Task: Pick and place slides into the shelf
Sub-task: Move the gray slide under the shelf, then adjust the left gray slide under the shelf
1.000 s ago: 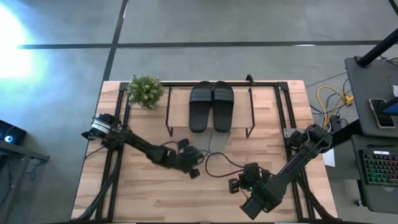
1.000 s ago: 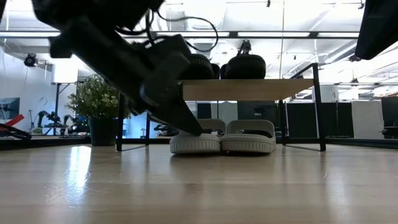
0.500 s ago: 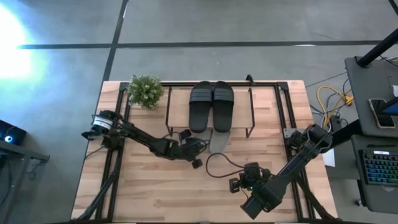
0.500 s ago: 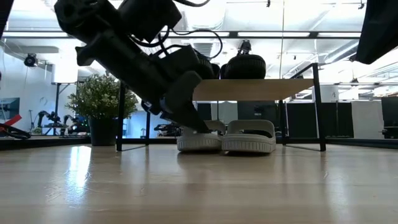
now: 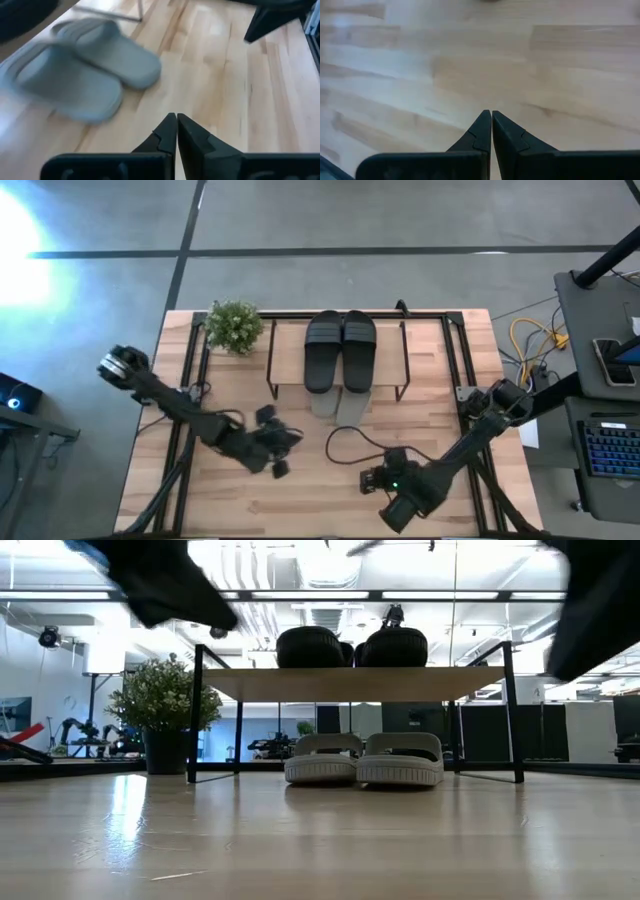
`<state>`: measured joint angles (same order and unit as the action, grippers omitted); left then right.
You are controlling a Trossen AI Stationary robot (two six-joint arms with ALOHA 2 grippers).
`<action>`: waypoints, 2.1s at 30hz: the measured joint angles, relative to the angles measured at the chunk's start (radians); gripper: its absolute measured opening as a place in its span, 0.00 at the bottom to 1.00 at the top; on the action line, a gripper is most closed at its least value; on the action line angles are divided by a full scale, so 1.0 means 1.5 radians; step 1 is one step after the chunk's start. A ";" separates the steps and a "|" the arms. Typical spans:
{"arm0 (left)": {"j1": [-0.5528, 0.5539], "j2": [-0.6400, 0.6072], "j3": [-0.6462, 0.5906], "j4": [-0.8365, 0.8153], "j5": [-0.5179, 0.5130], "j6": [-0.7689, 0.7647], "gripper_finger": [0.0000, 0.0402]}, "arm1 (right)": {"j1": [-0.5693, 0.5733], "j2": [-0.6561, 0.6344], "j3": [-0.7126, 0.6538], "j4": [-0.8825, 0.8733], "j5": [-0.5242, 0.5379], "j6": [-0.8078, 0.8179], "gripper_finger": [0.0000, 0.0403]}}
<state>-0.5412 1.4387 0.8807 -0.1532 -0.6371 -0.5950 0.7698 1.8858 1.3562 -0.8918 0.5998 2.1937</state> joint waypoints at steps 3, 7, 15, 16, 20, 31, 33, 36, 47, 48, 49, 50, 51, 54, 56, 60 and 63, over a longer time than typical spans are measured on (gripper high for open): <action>-0.045 -0.045 -0.014 -0.075 -0.033 -0.085 0.00 | -0.028 0.000 -0.043 0.116 0.030 -0.037 0.02; -0.086 -0.071 -0.021 -0.147 -0.070 -0.139 0.00 | -0.087 0.000 -0.074 0.239 0.037 -0.191 0.02; -0.120 -0.064 -0.025 -0.170 -0.072 -0.145 0.00 | -0.184 0.000 -0.088 0.275 0.005 -0.362 0.02; -0.121 -0.062 -0.025 -0.172 -0.073 -0.158 0.00 | -0.188 0.000 -0.093 0.275 -0.006 -0.357 0.02; -0.128 -0.056 -0.039 -0.211 -0.075 -0.240 0.00 | -0.191 0.000 -0.120 0.275 -0.017 -0.325 0.02; -0.134 -0.056 -0.095 -0.207 -0.079 -0.280 0.00 | -0.222 0.001 -0.157 0.326 -0.071 -0.364 0.02; -0.134 -0.056 -0.099 -0.206 -0.081 -0.280 0.00 | -0.231 0.001 -0.165 0.326 -0.071 -0.363 0.02; -0.134 -0.056 -0.101 -0.207 -0.081 -0.280 0.00 | -0.241 0.001 -0.175 0.325 -0.070 -0.363 0.02; -0.134 -0.057 -0.101 -0.207 -0.081 -0.280 0.00 | -0.253 0.001 -0.196 0.302 -0.010 -0.308 0.02; -0.134 -0.057 -0.101 -0.207 -0.081 -0.280 0.00 | -0.253 0.001 -0.195 0.284 -0.003 -0.291 0.02; -0.134 -0.057 -0.101 -0.207 -0.080 -0.279 0.00 | -0.253 0.001 -0.192 0.258 0.005 -0.273 0.02; -0.134 -0.057 -0.101 -0.207 -0.080 -0.279 0.00 | -0.253 0.002 -0.189 0.235 0.012 -0.255 0.02; -0.134 -0.057 -0.101 -0.207 -0.080 -0.279 0.00 | -0.253 0.002 -0.186 0.214 0.019 -0.237 0.02; -0.134 -0.057 -0.101 -0.207 -0.080 -0.275 0.00 | -0.253 0.002 -0.177 0.164 0.023 -0.205 0.02; -0.134 -0.057 -0.101 -0.207 -0.080 -0.274 0.00 | -0.253 0.002 -0.172 0.163 0.026 -0.209 0.02; -0.134 -0.057 -0.101 -0.206 -0.080 -0.275 0.00 | -0.252 0.002 -0.149 0.165 0.028 -0.244 0.02; -0.133 -0.057 -0.101 -0.195 -0.079 -0.275 0.00 | -0.247 0.002 -0.121 0.167 0.040 -0.286 0.02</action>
<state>-0.7403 1.3537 0.7292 -0.4452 -0.7563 -1.0080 0.3986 1.8881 1.1748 -0.6415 0.6599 1.7643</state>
